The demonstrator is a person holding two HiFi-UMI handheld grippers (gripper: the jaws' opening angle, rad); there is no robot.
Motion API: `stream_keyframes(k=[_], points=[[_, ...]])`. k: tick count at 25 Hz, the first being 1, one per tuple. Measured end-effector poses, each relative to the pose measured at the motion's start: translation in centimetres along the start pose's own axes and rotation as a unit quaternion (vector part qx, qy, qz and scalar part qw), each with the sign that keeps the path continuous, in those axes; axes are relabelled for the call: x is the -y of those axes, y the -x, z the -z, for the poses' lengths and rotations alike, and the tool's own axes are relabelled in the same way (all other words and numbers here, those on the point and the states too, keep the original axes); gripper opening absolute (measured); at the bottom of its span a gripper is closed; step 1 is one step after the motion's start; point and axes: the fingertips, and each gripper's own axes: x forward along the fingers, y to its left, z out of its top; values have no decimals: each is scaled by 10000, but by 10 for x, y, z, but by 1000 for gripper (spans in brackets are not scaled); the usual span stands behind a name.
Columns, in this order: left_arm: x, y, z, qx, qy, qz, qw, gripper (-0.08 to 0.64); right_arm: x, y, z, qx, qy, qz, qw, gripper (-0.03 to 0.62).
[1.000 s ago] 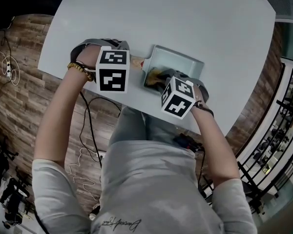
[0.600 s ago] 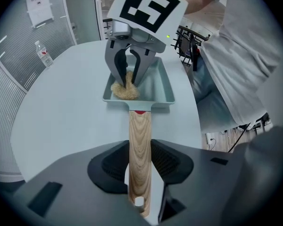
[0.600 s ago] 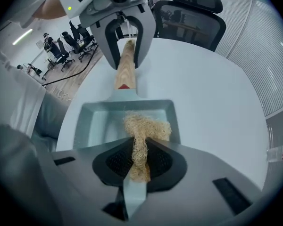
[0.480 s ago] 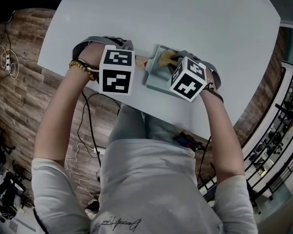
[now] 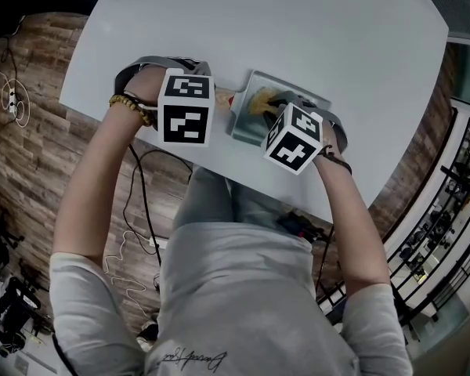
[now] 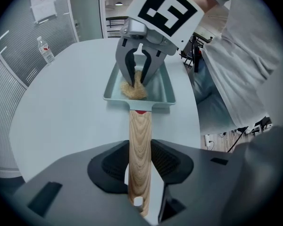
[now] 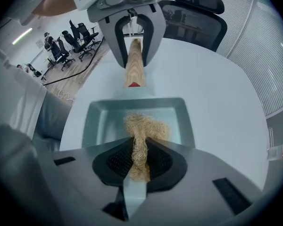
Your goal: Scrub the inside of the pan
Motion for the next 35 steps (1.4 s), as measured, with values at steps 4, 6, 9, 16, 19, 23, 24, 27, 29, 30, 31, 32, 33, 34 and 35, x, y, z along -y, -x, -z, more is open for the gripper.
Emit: stream_keyframes(k=[4,6,9,16,19,23,24,27,29,30,31,32,33,34,35], points=[[1,-1,1,-65,3,-22,10000,152,-28,0,4,-51,39,-278,9996,69],[0,0,1,-83,3,-36,10000,152,-39,1,6,-69,29,-398,9992,69],[-1,1,2,-90,20,-62,9999,152,-52,3,10,-99,22,-608,9981,69],[-2,0,3,-75,-26,-71,9999,152,-52,2,14,31,102,-581,9983,67],[0,1,4,-65,-53,-47,10000,150,-31,2,16,67,-25,-361,9993,68],[1,0,1,-132,-135,-31,9998,150,1,4,22,28,-112,-130,9998,69],[1,0,1,-144,-152,-27,9998,150,8,4,23,8,-116,-82,9999,69],[2,1,0,-148,-180,-32,9997,150,26,6,23,-47,-133,42,9999,69],[2,1,-1,-134,-178,-27,9997,150,31,7,24,-12,-190,56,9998,69],[2,1,-1,-126,-171,-21,9998,150,32,7,24,28,-234,42,9997,69],[2,0,-1,-120,-159,-15,9998,150,33,6,24,63,-272,28,9996,69],[2,0,-1,-119,-144,-9,9998,150,33,6,24,80,-289,26,9995,69],[2,-1,-1,-123,-127,-6,9998,150,32,6,24,69,-276,43,9996,69],[2,0,0,-133,-113,-7,9998,150,31,6,24,34,-236,70,9997,69],[2,0,0,-146,-99,-8,9998,150,29,6,23,-12,-186,89,9998,69]])
